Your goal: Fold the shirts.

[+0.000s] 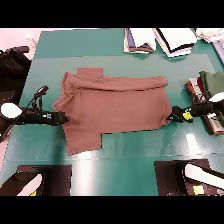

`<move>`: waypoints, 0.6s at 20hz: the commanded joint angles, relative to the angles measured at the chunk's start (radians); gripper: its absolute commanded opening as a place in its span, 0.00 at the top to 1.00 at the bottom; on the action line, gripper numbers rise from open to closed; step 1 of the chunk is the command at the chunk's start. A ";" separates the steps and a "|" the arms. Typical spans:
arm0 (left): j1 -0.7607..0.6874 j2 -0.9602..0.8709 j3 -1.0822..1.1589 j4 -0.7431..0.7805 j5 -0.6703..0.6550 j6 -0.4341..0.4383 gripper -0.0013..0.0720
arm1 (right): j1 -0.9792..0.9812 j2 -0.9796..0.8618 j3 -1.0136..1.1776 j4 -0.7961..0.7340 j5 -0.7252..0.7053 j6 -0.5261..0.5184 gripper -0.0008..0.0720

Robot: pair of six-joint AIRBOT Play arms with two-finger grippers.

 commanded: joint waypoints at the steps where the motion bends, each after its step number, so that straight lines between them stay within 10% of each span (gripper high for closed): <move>1: 0.000 0.025 0.139 0.073 -0.033 -0.031 0.95 | 0.034 0.090 0.106 -0.038 0.012 -0.002 0.97; 12: 0.000 0.175 1.272 0.176 -0.066 -0.064 0.95 | 0.024 0.468 0.942 -0.051 -0.005 0.002 0.97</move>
